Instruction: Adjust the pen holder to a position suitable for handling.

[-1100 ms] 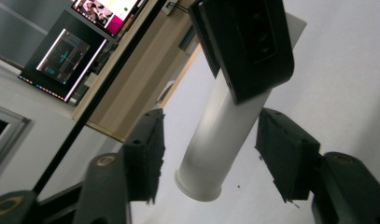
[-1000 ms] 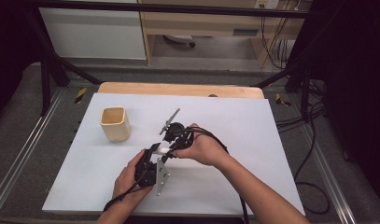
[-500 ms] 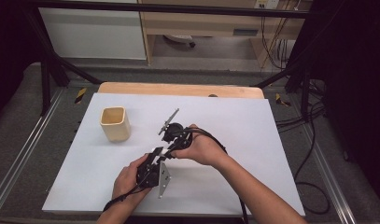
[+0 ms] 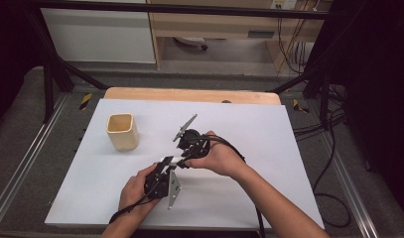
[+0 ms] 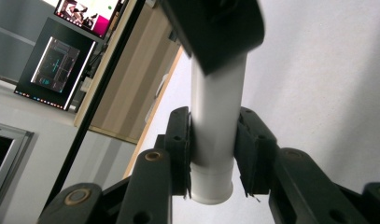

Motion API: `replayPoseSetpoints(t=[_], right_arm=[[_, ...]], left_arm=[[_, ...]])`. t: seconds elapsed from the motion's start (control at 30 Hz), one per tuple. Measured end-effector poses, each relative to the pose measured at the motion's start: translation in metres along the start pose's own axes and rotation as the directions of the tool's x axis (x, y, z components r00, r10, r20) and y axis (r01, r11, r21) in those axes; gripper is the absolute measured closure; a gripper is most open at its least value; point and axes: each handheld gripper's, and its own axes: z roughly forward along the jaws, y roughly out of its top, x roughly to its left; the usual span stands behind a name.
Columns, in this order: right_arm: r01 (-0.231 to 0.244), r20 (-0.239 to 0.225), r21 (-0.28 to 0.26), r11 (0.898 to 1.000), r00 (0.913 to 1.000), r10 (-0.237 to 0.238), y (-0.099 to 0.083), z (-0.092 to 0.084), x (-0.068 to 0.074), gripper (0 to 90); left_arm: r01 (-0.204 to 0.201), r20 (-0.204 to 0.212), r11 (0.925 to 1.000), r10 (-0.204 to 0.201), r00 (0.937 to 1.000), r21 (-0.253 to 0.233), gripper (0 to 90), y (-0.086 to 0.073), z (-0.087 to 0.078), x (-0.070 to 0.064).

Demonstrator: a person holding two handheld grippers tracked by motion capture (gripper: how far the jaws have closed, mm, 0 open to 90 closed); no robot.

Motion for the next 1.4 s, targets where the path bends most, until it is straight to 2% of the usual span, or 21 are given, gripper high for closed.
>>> replayPoseSetpoints(t=[0.27,0.5,0.67,0.77,0.83,0.87,0.93,0.97,1.0,1.03,1.1,1.13,1.17,1.2,1.23,1.27,1.3,1.37,1.4], right_arm=[[-0.025,-0.015,-0.062,0.998,0.9996,0.024,-0.016,-0.007,-0.002,59.9],[-0.05,-0.003,-0.144,0.988,0.9987,0.05,-0.03,-0.011,-0.004,53.0],[-0.073,0.038,-0.204,0.976,0.9959,0.082,-0.042,-0.01,-0.004,41.9],[-0.089,0.065,-0.263,0.961,0.9918,0.109,-0.052,-0.007,-0.005,33.6],[-0.087,0.092,-0.294,0.952,0.9887,0.119,-0.057,-0.005,-0.005,27.4],[-0.1,0.104,-0.326,0.94,0.9845,0.141,-0.062,-0.004,-0.005,24.0],[-0.114,0.121,-0.356,0.928,0.9785,0.167,-0.068,-0.002,-0.006,17.3],[-0.122,0.134,-0.376,0.919,0.9737,0.184,-0.072,-0.001,-0.007,14.9],[-0.126,0.15,-0.397,0.909,0.9683,0.2,-0.076,-0.001,-0.007,13.5],[-0.13,0.16,-0.423,0.897,0.9634,0.215,-0.081,0.0,-0.008,10.7],[-0.14,0.17,-0.444,0.885,0.9566,0.237,-0.089,0.0,-0.009,7.7],[-0.142,0.178,-0.458,0.877,0.9526,0.247,-0.093,0.001,-0.01,6.2],[-0.143,0.19,-0.472,0.87,0.9471,0.259,-0.098,0.001,-0.01,5.5],[-0.142,0.195,-0.482,0.865,0.9444,0.264,-0.102,0.001,-0.011,5.4],[-0.147,0.203,-0.501,0.853,0.9383,0.28,-0.107,0.0,-0.012,4.9],[-0.148,0.206,-0.51,0.847,0.9352,0.288,-0.111,-0.001,-0.013,4.9],[-0.149,0.214,-0.528,0.836,0.9296,0.3,-0.116,-0.003,-0.013,5.2],[-0.151,0.222,-0.547,0.823,0.922,0.317,-0.124,-0.006,-0.015,5.4],[-0.161,0.221,-0.559,0.813,0.9166,0.333,-0.129,-0.007,-0.016,5.5]], left_arm=[[0.042,0.001,0.9989,-0.043,0.9991,0.021,68.6,-0.007,0.002,0.005],[0.099,0.004,0.9948,-0.099,0.9951,0.026,68.6,-0.012,0.002,0.01],[0.157,0.014,0.9875,-0.157,0.9875,0.016,68.6,-0.015,0.001,0.015],[0.194,0.026,0.981,-0.194,0.9807,0.009,68.6,-0.017,0.001,0.017],[0.223,0.036,0.9749,-0.223,0.9742,0.004,68.6,-0.018,0.001,0.019],[0.237,0.043,0.9714,-0.237,0.9705,0.001,68.6,-0.018,0.0,0.02],[0.261,0.053,0.9652,-0.261,0.964,-0.006,68.6,-0.019,0.0,0.021],[0.278,0.057,0.9607,-0.277,0.9593,-0.01,68.6,-0.02,-0.001,0.022],[0.302,0.063,0.9531,-0.3,0.9517,-0.018,68.6,-0.02,-0.001,0.023],[0.312,0.068,0.9497,-0.311,0.9482,-0.02,68.6,-0.021,-0.002,0.023],[0.339,0.077,0.9405,-0.335,0.9389,-0.03,68.6,-0.022,-0.003,0.025],[0.358,0.084,0.933,-0.354,0.9316,-0.038,68.6,-0.023,-0.004,0.027],[0.369,0.086,0.9286,-0.365,0.9271,-0.04,68.6,-0.023,-0.004,0.027],[0.389,0.094,0.9201,-0.383,0.9188,-0.048,68.6,-0.024,-0.005,0.029],[0.403,0.099,0.9138,-0.396,0.9126,-0.053,68.6,-0.025,-0.006,0.03],[0.423,0.104,0.9041,-0.416,0.9033,-0.059,68.6,-0.026,-0.007,0.032],[0.435,0.108,0.8979,-0.427,0.8976,-0.065,68.7,-0.026,-0.007,0.033],[0.472,0.119,0.8781,-0.462,0.8786,-0.076,68.6,-0.029,-0.009,0.036],[0.488,0.124,0.8693,-0.476,0.8704,-0.082,68.6,-0.03,-0.011,0.038]])
